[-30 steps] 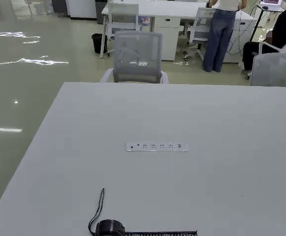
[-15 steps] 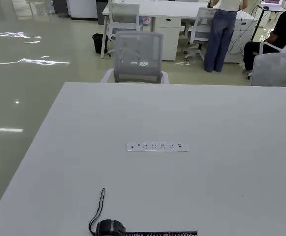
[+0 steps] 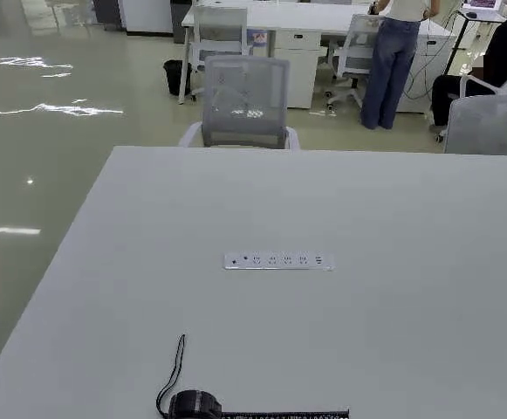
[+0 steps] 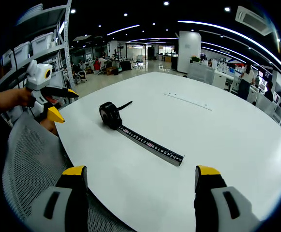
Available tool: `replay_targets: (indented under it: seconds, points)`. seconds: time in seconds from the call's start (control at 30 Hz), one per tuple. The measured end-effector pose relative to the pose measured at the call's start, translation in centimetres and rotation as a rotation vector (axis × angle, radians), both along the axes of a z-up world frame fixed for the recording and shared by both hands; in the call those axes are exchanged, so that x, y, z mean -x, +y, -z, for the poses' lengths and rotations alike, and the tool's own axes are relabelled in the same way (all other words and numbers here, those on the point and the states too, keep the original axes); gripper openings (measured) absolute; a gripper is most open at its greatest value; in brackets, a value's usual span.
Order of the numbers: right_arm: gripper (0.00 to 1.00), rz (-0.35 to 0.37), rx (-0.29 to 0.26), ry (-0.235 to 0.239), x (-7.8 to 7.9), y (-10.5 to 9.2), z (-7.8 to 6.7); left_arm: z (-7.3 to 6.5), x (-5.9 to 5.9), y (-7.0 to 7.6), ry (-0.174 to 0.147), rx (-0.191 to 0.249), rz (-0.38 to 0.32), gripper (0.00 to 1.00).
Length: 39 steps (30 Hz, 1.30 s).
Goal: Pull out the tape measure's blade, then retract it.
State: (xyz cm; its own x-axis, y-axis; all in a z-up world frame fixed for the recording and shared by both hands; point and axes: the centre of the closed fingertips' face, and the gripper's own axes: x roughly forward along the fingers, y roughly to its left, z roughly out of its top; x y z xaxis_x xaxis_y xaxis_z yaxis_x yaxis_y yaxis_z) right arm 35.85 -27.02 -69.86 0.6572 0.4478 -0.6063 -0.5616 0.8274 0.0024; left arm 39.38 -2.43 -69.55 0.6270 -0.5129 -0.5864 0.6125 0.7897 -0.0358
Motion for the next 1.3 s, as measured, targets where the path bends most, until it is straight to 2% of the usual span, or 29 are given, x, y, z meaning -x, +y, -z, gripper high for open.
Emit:
replay_targets:
  seconds: [0.07,0.33,0.47,0.7,0.87,0.97,1.3]
  points:
    - [0.94,-0.005,0.007,-0.006,0.1,0.0,0.0,0.2,-0.1,0.0,0.008,0.006,-0.018,0.96]
    - [0.96,0.002,-0.009,-0.011,0.2,0.1,0.1,0.3,-1.0,0.2,-0.008,-0.005,-0.089,0.95]
    - [0.94,0.009,-0.012,-0.014,0.0,0.0,0.2,0.3,-1.7,0.2,-0.026,-0.002,-0.128,0.95]
    - [0.89,-0.004,-0.011,-0.017,-0.1,-0.3,0.4,0.9,-2.5,-0.5,-0.036,-0.003,-0.146,0.94]
    - [0.78,-0.064,0.001,-0.024,-0.4,-0.4,0.5,0.8,-3.6,-0.7,-0.067,-0.024,-0.167,0.94]
    - [0.73,-0.091,0.000,-0.015,-0.5,-0.5,0.7,0.9,-4.2,-0.7,-0.073,-0.028,-0.189,0.93]
    - [0.65,-0.168,0.024,-0.031,-1.9,-0.8,1.1,1.8,-5.2,-0.8,-0.051,-0.018,-0.256,0.91]
